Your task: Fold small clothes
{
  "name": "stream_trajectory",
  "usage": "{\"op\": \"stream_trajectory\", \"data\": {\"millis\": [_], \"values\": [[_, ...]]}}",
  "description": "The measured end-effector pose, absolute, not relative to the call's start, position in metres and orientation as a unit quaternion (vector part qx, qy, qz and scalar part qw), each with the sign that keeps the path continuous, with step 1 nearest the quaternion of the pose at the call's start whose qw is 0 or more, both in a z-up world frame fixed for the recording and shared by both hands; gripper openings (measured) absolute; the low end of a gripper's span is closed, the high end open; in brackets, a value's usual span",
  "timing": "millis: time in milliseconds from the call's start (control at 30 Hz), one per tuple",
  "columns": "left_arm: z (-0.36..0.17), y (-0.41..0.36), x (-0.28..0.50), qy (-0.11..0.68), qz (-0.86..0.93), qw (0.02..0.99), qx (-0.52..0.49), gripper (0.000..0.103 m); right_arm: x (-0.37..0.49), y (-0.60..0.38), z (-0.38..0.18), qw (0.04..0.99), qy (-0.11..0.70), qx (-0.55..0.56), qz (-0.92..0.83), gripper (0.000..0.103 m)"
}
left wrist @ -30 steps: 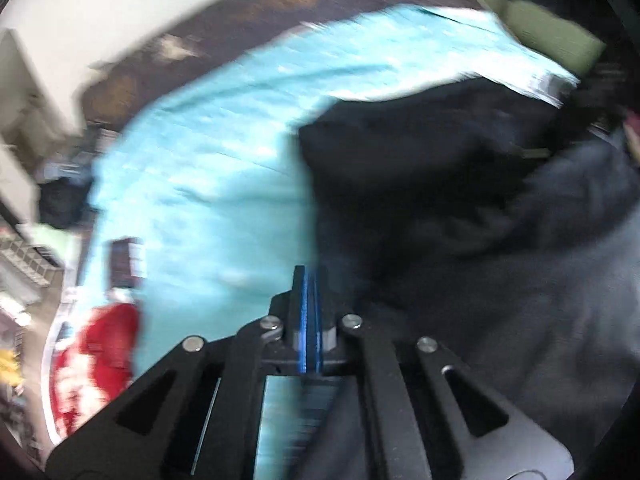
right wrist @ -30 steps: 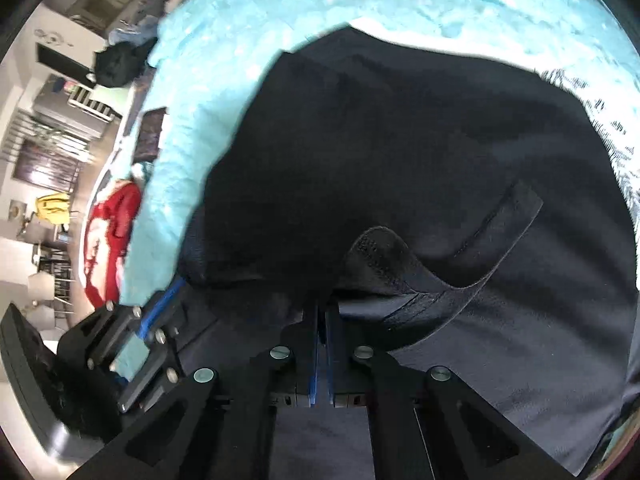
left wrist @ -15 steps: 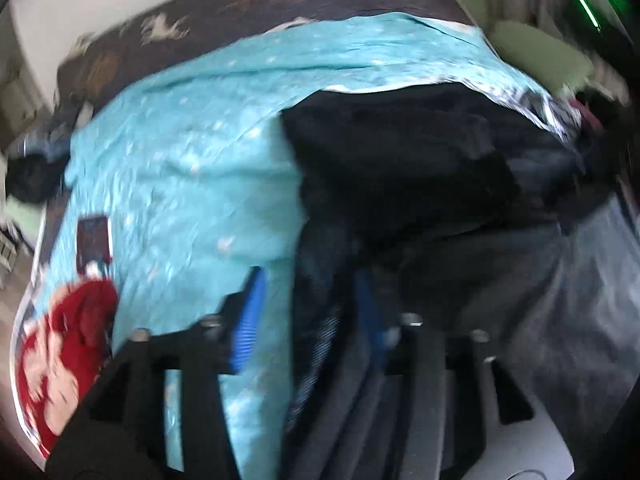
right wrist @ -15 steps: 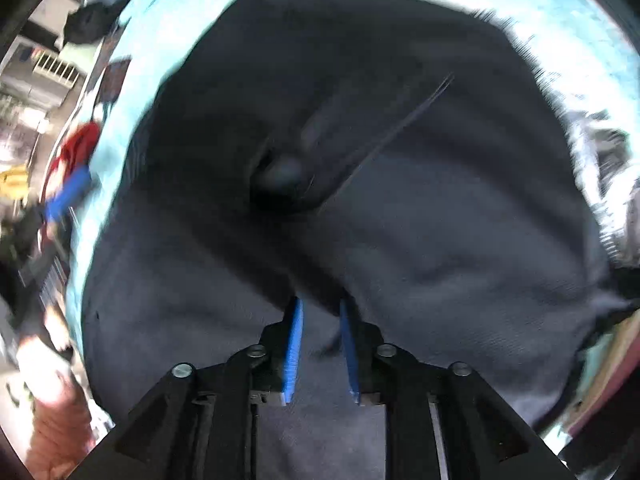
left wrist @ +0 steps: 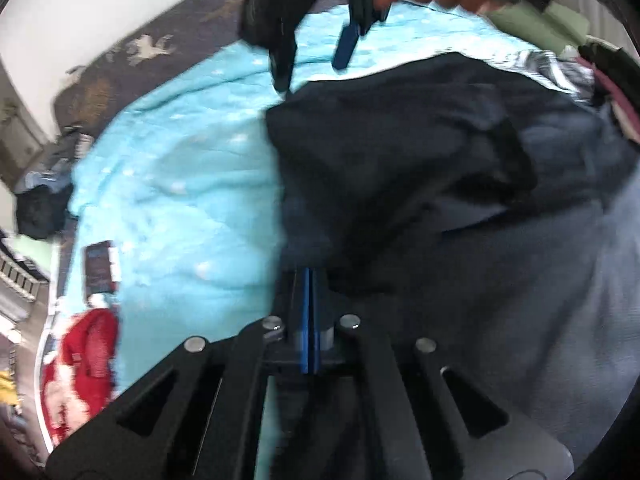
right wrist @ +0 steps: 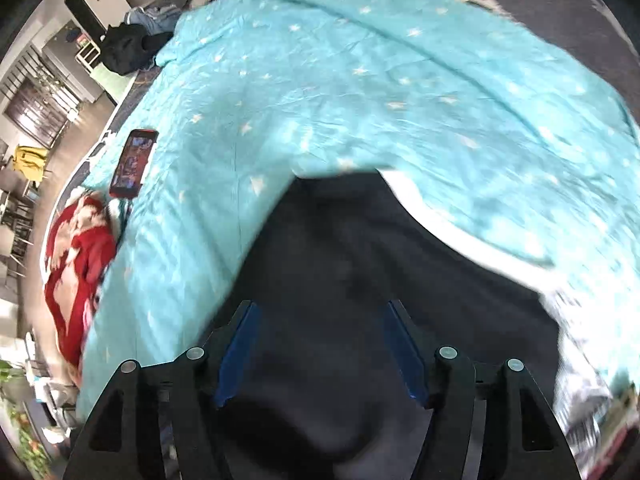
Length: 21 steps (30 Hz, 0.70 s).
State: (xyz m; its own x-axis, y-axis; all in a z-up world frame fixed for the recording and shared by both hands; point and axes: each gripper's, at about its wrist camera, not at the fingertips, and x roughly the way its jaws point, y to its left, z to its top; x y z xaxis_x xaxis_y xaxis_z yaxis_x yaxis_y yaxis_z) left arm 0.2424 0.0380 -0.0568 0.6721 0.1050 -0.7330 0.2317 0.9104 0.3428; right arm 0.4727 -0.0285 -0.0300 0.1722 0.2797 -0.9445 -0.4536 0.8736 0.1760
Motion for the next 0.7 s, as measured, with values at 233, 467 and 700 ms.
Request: {"op": "stream_trajectory", "data": {"millis": [233, 467, 700], "values": [[-0.048, 0.065, 0.237, 0.4, -0.037, 0.897, 0.181, 0.002, 0.513, 0.018, -0.074, 0.747, 0.625, -0.067, 0.214, 0.066], [-0.039, 0.063, 0.235, 0.394, -0.144, 0.9, 0.119, 0.059, 0.513, 0.031, -0.076, 0.745, 0.62, -0.081, 0.234, 0.005], [-0.056, 0.06, 0.253, 0.453, -0.192, 0.867, 0.079, 0.029, 0.512, 0.027, -0.069, 0.747, 0.62, -0.071, 0.228, 0.005]]}}
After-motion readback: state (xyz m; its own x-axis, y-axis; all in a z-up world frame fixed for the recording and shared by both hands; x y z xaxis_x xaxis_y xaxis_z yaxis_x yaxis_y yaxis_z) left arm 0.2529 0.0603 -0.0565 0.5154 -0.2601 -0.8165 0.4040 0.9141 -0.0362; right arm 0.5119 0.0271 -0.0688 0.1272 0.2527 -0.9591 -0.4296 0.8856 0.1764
